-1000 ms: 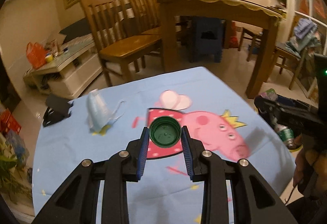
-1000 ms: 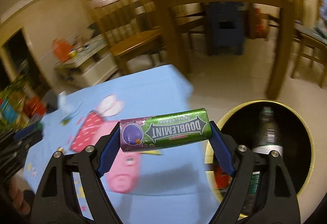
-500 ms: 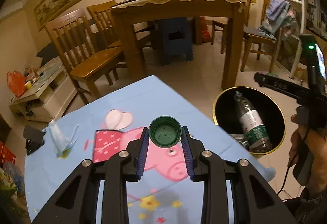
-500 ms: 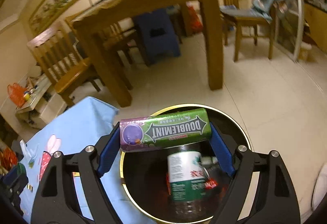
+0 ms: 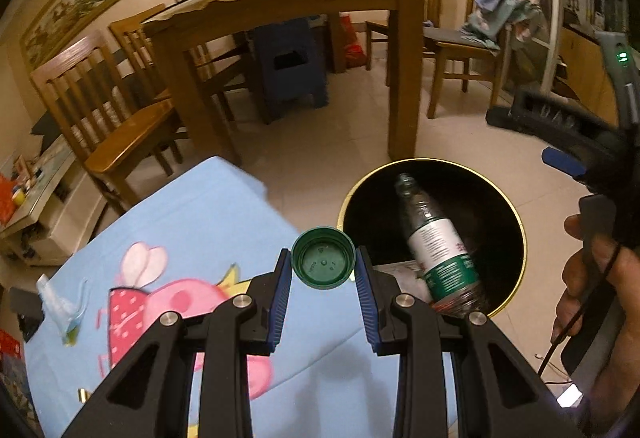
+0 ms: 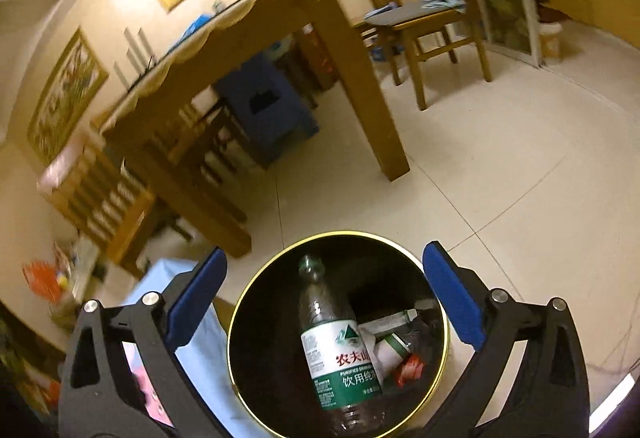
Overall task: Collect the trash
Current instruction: 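Drop the gum pack into the bin with right tool while left tool drops the cap, then move both open tools back over the table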
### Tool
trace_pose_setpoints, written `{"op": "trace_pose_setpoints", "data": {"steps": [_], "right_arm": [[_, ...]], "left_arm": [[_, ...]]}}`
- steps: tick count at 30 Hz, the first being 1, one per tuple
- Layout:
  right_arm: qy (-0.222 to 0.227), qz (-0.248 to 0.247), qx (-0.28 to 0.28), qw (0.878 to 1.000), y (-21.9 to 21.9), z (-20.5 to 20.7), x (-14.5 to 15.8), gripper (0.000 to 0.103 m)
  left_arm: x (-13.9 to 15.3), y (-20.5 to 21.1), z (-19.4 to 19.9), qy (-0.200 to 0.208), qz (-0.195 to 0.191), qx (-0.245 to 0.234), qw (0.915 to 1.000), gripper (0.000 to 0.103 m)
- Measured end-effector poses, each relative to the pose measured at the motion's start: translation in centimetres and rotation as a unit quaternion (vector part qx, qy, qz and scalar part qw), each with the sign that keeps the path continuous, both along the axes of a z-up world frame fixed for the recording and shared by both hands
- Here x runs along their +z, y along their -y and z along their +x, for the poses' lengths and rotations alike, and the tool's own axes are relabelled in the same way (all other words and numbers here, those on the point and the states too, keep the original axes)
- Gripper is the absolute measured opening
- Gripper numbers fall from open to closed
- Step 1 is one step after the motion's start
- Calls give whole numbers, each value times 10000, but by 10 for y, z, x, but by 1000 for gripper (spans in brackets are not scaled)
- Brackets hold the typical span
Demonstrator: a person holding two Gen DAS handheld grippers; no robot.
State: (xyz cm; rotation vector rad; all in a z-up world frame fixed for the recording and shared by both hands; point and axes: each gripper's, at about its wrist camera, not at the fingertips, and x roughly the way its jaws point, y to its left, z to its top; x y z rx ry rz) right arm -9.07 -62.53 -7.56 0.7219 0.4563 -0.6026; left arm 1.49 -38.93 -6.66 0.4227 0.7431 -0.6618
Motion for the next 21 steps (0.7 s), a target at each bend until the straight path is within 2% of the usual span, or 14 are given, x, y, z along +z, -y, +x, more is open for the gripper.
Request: {"op": "trace_pose_setpoints", "data": {"steps": [5,11,13,17,21], "right_arm": [[254,2,-353,9991,8,-21,8,97],[322,27,-529,9981,8,-33,12,97],[306,45,-533,9981,8,-32,11,97],[225,-19,-464,9987,3,-28,10,97],[-59,-345,-134,9993,-18,-3,11,97]], "left_arm": [[-9,34,3,-136,26,-260,9996,32],[-17,67,9,-325,20,-500,9982,53],[-18,67,12,-410,-35,-524,9978,58],[-20,58,15,-482,-67,-465,9977,58],[-16,34,15,-395,-46,-284,9988,60]]}}
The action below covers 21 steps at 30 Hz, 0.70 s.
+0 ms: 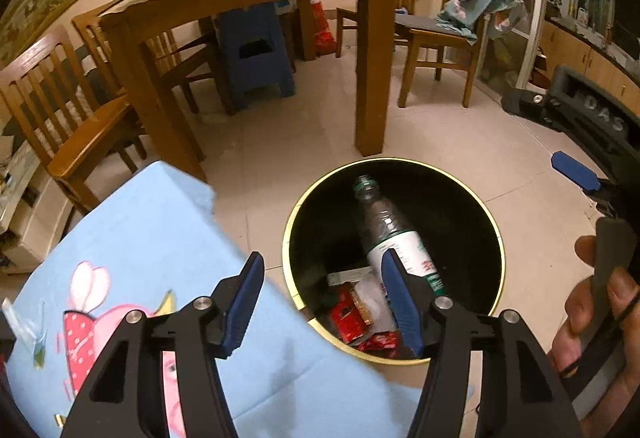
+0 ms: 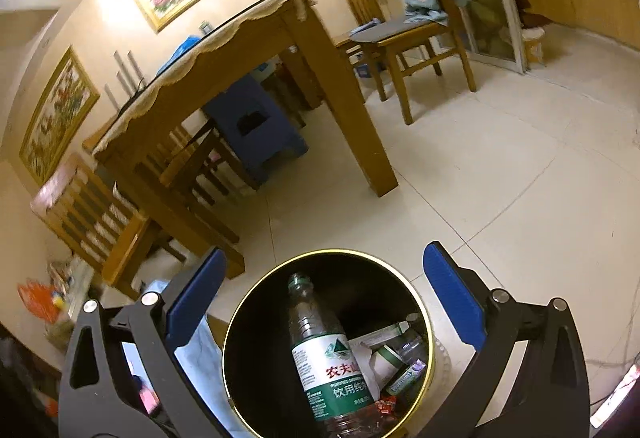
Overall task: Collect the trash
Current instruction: 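Move both open tools back over the table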
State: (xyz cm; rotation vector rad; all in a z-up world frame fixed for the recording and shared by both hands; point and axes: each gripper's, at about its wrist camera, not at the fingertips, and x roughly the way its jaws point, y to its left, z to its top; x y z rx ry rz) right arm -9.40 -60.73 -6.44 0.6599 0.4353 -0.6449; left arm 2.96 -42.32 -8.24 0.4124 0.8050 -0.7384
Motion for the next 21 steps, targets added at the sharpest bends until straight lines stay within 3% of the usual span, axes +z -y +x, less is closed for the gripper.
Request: {"op": "trace_pose_setpoints", "data": {"steps": [6,12,21], "right_arm": [[-478,-571,535,9958,-36,35,1,97],[-820,-890,1123,9863,-77,66,-6,97],[-1233,-1449,2358,9530,-183,116,-17,97]], "left_arm": [[17,-48,-5,437,24,380,9983,76],[32,-108,3,622,-60,869,9943,86],[33,-217,29,510,-182,1772,9827,96]]}}
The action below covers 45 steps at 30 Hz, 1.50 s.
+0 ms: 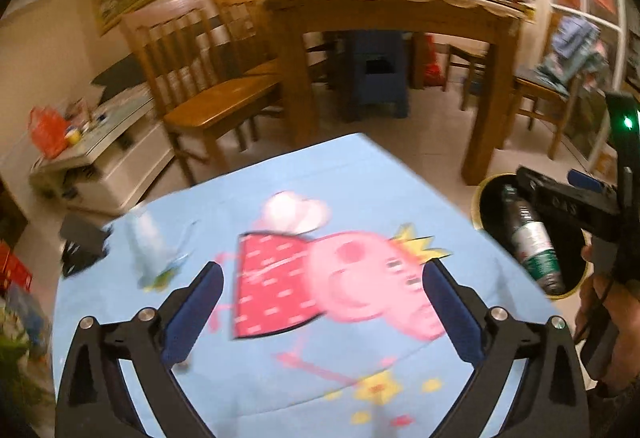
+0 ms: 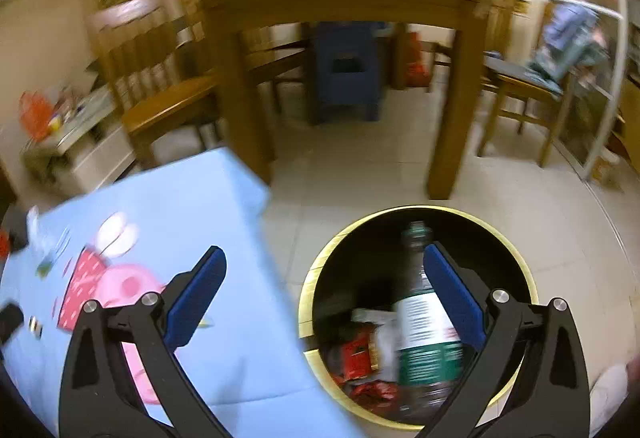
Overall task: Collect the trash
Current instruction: 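Move both open tools back over the table, then grasp the small gold cylinder with right tool while left tool grasps the blue face mask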
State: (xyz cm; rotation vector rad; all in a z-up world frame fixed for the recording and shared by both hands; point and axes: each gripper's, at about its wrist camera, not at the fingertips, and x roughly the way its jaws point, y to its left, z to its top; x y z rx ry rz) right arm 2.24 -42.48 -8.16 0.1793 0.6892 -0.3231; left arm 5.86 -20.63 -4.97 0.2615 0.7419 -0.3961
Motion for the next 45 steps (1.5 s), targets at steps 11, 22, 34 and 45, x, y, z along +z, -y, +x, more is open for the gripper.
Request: {"op": "trace_pose_setpoints", "data": {"steps": [11,22,34,45], "right_arm": [[-926,-819,3519,9278,-280,26,-24,97],[-1537,44,3809,9117,-327,95,-52,73],[-1486,-328,4092,8997,-306,65,-54,25],[-682,1215,2958,9450,-134,42,-33,25]], "left_arm": [[-32,-221,46,-21,205,2333,9722,96],[-36,-271,54,-273,-278,2732,9612,96],[-47,-255,58,-404,-204,2542,9661,96],[-47,-198,105,-884,-610,1692,9797,96]]}}
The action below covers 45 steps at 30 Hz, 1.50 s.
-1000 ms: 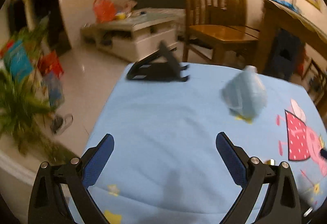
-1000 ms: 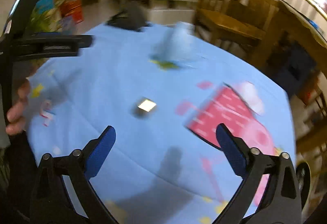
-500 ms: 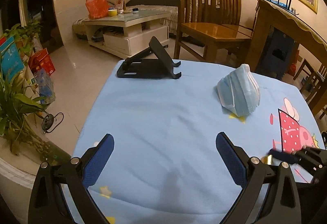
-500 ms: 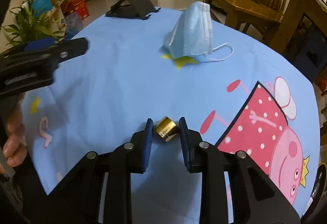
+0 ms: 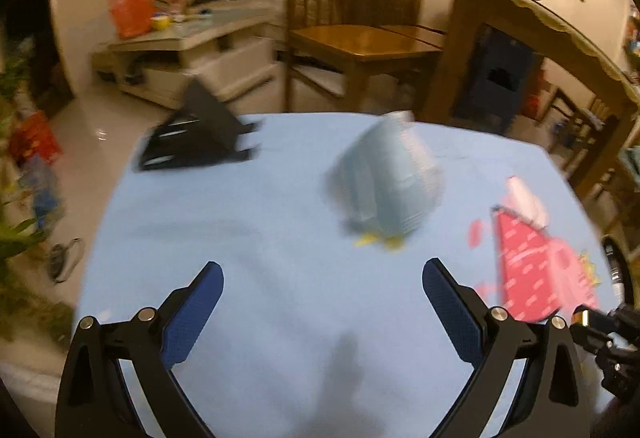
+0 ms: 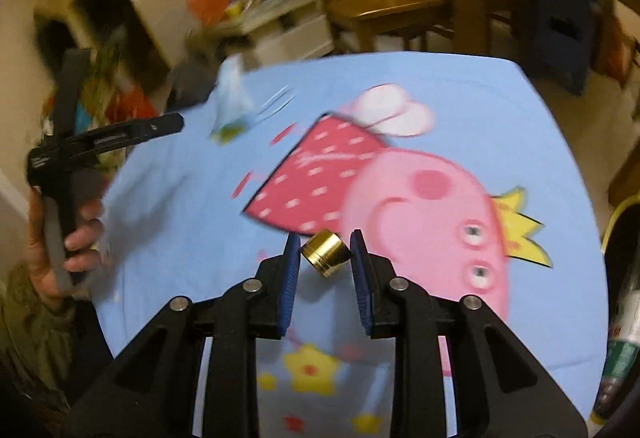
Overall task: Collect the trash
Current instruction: 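Grasp the small gold cylinder with right tool while left tool grasps the blue face mask, then drop the gold cylinder into the bin with right tool while left tool drops the mask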
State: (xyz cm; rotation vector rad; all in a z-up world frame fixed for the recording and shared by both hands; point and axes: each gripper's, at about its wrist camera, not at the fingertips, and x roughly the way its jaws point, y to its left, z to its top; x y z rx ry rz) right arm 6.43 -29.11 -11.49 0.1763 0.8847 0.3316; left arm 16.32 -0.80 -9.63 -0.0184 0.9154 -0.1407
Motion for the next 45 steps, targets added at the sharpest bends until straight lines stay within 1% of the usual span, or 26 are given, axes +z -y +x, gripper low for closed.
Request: {"op": "trace_pose_setpoints", "data": {"steps": [3,6,8,9,10,11,12,13,14,15,16,17,18,20,22,23,24,26,27,28,30,33,36,40,45], "right_arm": [[122,39,-31,9999,10,0,8,25],[100,71,-47,9999,15,0,10,25],[191,24,-3,9998,13,-1,15,25],[227,32,6,9997,11,-2,17,25],[267,84,20,9996,11,-3,19,25],[290,129,25,9995,12,-3,21,25],[301,147,24,9994,10,-1,21,25],[308,168,23,9994,11,-2,22,25],[320,164,16,9994,11,-4,23,25],[332,153,15,9993,9,-4,24,25],[355,138,17,9993,9,-5,25,25],[374,128,10,9992,10,-7,26,25],[389,124,2,9992,10,-9,27,25],[411,119,-29,9991,12,-12,28,25],[427,89,-66,9990,14,-16,28,25],[431,77,-79,9990,14,-15,27,25],[442,63,-99,9990,14,-16,27,25],[474,25,-140,9988,14,-19,28,25],[488,8,-165,9987,14,-21,29,25],[492,0,-183,9986,14,-22,28,25],[502,-48,-224,9985,14,-26,28,25],[529,-124,-288,9981,15,-33,27,25],[574,-186,-406,9974,24,-41,29,25],[700,-259,-914,9930,61,-53,37,25],[827,-284,-1780,9801,128,-75,50,25]], "left_arm": [[-2,25,33,-197,-151,-127,9996,96],[-6,41,63,-248,-27,-5,9997,96],[-11,45,76,-292,72,135,9995,96],[-17,46,81,-355,95,202,9991,86],[-23,49,84,-434,87,172,9989,61],[-26,48,86,-509,69,103,9986,45],[-35,52,86,-664,103,-11,9977,23],[-40,54,84,-692,215,-7,9974,16],[-41,56,79,-582,382,19,9976,14],[-41,56,73,-528,462,0,9975,12],[-40,56,67,-524,456,-17,9976,10],[-39,54,60,-521,373,-35,9979,9],[-36,50,47,-486,177,-113,9986,8],[-33,41,28,-409,-59,-161,9990,8],[-35,30,2,-475,-256,-132,9985,8],[-39,28,-12,-549,-233,-141,9981,8],[-40,29,-24,-539,-67,-154,9984,8],[-34,40,-50,-352,436,-246,9981,8],[-24,48,-67,-164,606,-322,9975,8],[-15,53,-76,-37,665,-357,9971,8],[10,65,-95,303,736,-430,9959,8],[42,82,-114,708,749,-586,9929,8],[62,101,-129,975,787,-756,9892,8],[74,122,-140,1115,841,-934,9858,8],[83,148,-151,1232,889,-1155,9816,8]]}}
